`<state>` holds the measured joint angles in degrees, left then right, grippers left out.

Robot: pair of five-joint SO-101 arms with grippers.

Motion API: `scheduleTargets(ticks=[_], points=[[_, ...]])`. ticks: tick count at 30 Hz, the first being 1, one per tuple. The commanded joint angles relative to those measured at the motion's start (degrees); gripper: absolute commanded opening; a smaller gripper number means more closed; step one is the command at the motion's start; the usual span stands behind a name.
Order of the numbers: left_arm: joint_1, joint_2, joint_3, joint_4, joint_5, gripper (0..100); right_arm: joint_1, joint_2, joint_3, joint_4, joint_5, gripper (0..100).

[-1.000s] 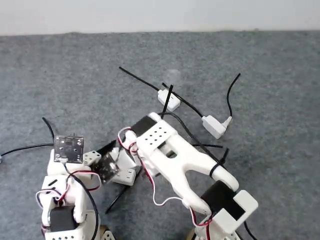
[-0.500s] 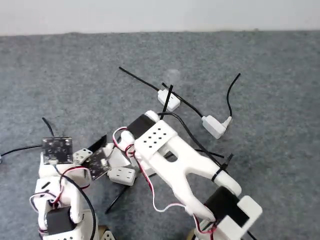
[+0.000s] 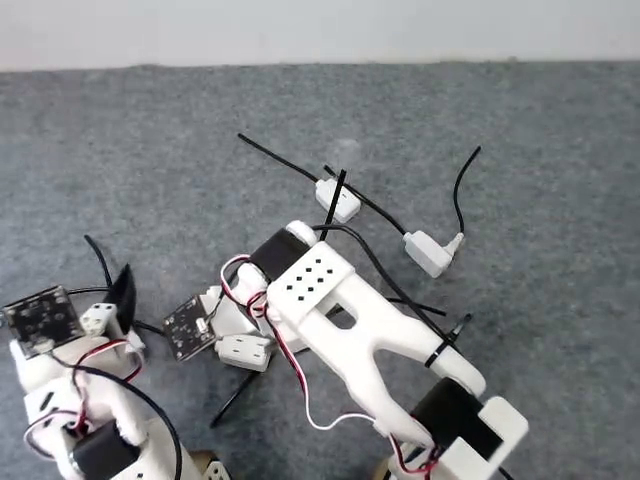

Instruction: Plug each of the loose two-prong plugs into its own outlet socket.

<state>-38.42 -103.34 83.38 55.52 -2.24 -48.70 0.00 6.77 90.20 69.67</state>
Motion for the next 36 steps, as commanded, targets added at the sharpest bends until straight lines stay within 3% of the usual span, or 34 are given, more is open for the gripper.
scheduleTargets(ticks=[1,12,18,29,36], points=[[-4.0,-0.8,-3.0,-0.5,0.9,41,-0.6,-4.4,-4.6,1.0,-0.5,0.9],[2.5,-0.9,-4.0,-0.4,3.0,41,-0.9,-13.1,-7.7,3.0,-6.6,0.9],[11.7,-0.9,-6.9,0.9,4.2,41,-0.9,-20.4,-7.7,2.3,-10.9,0.9],[28.2,-0.8,-20.8,10.7,6.6,41,-0.7,-28.5,-7.5,-0.6,-18.8,0.9],[30.2,-0.9,-24.0,11.7,4.7,41,-0.8,-28.9,-7.6,-0.4,-18.9,0.9]])
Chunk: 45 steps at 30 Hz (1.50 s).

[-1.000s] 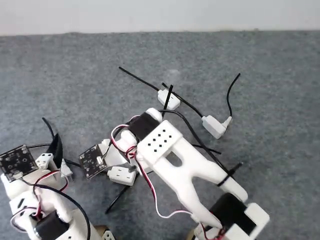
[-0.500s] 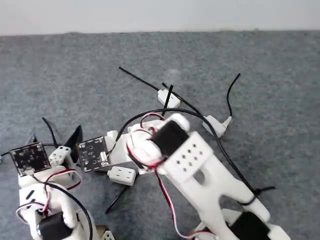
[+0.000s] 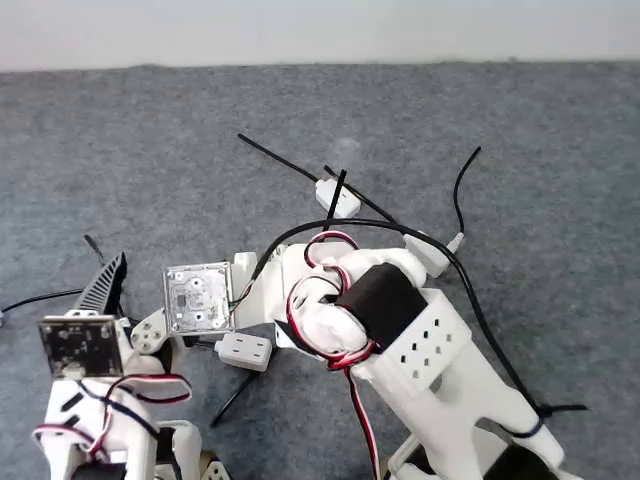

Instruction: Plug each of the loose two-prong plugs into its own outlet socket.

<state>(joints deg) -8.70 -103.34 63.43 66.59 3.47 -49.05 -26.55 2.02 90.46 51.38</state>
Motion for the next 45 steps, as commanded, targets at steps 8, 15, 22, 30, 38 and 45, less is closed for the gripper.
scheduleTargets(ticks=[8,15,22,30,38,45], points=[[1.0,-0.8,-10.1,2.2,-0.9,41,-0.3,-2.3,-3.0,-2.3,-0.7,0.9],[8.1,-0.8,-11.4,2.2,-1.1,41,-0.2,-2.2,-3.0,-5.1,-1.8,0.9],[12.8,-0.8,-10.9,2.2,-1.2,41,0.8,-2.2,-4.7,-5.1,-2.7,0.9],[12.7,-0.7,-8.0,1.7,-2.9,41,0.5,-2.2,-7.9,-3.8,-4.0,0.9],[8.8,-0.7,-3.1,-3.6,-4.0,41,-3.2,-2.9,-9.0,-1.2,-4.2,0.9],[8.1,-0.7,-2.2,-3.8,-4.0,41,-3.4,-5.3,-9.2,0.3,-4.2,0.9]])
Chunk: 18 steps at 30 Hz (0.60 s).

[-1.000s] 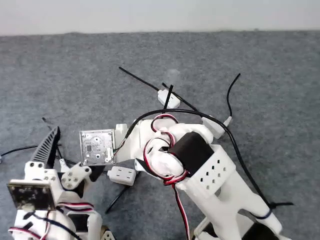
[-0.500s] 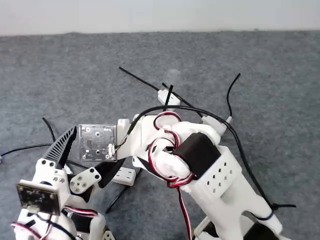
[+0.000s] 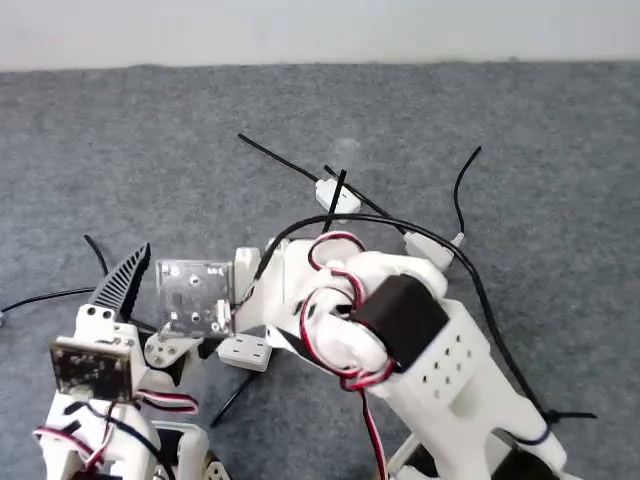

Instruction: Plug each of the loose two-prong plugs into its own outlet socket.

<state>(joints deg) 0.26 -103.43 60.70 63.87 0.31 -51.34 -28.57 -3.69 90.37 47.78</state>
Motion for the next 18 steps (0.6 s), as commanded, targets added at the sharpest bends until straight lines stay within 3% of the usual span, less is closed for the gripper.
scheduleTargets(ticks=[1,18], points=[[-0.9,-0.6,1.3,-1.1,-0.8,41,-1.1,-3.4,-3.6,0.4,-0.6,0.9],[-0.4,-0.7,10.2,-1.2,-0.4,41,-1.1,-6.1,-3.8,0.3,-1.8,0.9]])
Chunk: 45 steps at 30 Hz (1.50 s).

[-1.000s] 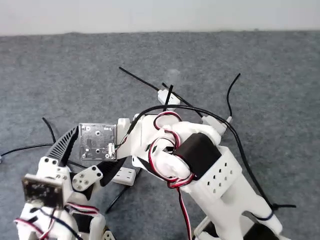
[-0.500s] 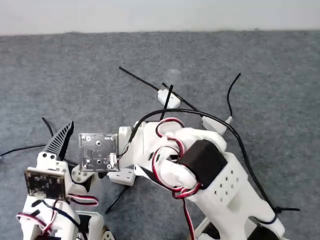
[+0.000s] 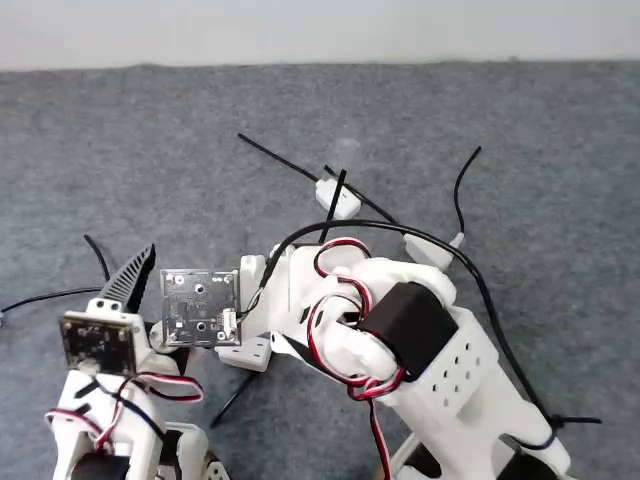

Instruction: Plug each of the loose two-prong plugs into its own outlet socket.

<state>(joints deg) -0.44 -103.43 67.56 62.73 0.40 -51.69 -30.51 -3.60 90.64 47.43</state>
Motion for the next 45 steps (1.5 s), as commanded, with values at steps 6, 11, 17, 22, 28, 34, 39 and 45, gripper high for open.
scheduleTargets(ticks=[6,11,17,22,28,34,39,45], points=[[0.4,-0.8,4.6,-0.1,-0.5,41,-0.7,-4.1,-3.7,0.1,-1.5,0.9],[0.4,-0.8,5.0,-0.1,-0.4,41,-0.7,-3.8,-3.0,0.2,-1.6,0.9],[-2.3,-0.8,2.8,0.1,-1.4,41,-0.7,-3.6,2.4,-2.6,-1.7,0.9],[-9.0,-0.7,0.8,0.2,-1.7,41,-0.5,-3.5,11.6,-8.5,-4.8,2.8],[-18.8,-0.6,1.5,1.5,-1.8,41,-0.7,-3.6,20.0,-13.0,-11.8,11.7],[-22.1,-0.6,0.7,5.8,-1.8,41,-0.7,-3.5,28.4,-18.2,-19.9,9.9],[-25.9,-0.6,0.7,6.7,-1.7,41,-0.7,-3.5,34.9,-21.0,-24.4,10.1],[-28.5,-0.6,0.9,8.0,-1.7,41,-0.6,-3.5,43.1,-27.3,-28.9,10.1]])
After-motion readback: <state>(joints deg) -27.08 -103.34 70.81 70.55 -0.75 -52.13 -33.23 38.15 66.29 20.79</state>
